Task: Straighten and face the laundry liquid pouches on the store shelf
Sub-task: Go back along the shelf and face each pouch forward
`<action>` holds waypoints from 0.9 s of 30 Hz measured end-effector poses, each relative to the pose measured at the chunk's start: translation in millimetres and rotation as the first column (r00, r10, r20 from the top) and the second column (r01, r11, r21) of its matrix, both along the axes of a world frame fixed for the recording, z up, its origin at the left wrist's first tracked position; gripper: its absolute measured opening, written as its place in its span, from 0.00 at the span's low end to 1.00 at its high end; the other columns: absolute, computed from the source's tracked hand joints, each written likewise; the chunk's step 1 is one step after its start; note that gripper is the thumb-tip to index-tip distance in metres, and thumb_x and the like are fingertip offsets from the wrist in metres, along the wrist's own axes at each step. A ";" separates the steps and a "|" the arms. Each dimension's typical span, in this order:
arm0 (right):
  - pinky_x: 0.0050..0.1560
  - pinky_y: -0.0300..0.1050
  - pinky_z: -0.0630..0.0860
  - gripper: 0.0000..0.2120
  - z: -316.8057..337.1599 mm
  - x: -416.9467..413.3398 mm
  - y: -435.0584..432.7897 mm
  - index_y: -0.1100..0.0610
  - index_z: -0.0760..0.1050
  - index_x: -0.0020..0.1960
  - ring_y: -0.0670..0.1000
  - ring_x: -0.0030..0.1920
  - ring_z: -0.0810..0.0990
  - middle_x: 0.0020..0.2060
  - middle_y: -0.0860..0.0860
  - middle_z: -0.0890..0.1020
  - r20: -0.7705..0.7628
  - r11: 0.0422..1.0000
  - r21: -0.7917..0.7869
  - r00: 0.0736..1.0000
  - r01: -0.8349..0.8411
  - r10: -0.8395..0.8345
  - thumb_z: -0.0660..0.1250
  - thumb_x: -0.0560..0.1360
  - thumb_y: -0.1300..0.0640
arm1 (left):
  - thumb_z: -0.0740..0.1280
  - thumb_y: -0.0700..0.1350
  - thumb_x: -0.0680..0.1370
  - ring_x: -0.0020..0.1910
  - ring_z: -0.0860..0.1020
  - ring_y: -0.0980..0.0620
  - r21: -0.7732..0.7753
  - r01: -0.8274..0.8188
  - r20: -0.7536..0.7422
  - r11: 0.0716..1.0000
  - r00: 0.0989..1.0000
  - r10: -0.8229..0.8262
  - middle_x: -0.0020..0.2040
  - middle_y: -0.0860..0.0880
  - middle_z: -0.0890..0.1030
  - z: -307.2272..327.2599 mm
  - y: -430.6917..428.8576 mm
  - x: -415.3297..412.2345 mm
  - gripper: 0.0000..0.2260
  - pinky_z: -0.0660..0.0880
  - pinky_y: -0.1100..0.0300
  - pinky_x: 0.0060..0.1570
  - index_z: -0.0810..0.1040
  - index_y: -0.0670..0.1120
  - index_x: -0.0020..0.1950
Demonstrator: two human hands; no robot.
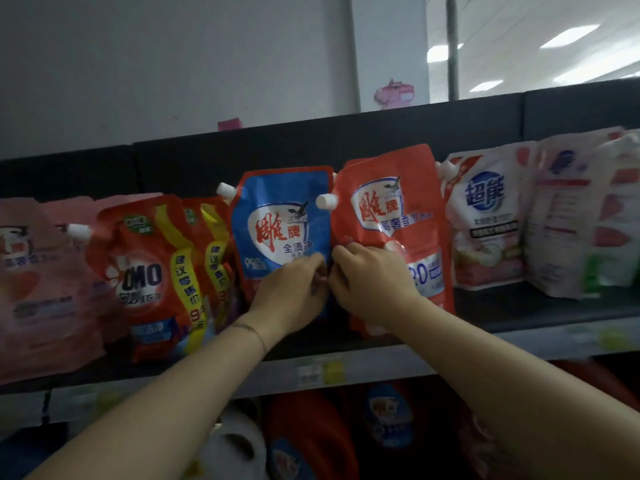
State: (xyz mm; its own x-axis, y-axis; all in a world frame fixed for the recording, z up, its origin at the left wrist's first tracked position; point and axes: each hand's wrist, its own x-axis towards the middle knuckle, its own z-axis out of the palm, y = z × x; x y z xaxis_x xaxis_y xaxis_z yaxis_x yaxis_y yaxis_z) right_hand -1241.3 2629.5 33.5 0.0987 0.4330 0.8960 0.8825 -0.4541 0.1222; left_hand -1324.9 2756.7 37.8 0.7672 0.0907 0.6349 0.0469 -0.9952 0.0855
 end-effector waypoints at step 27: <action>0.22 0.42 0.66 0.07 -37.8 171.1 -244.1 0.56 0.74 0.39 0.57 0.23 0.76 0.26 0.50 0.77 -0.037 0.992 -0.033 0.992 -0.119 0.117 0.67 0.70 0.52 | 0.64 0.47 0.73 0.29 0.74 0.51 0.047 -0.328 0.209 0.943 0.927 0.312 0.29 0.54 0.74 -38.1 -232.4 100.1 0.06 0.60 0.63 0.27 0.70 0.50 0.37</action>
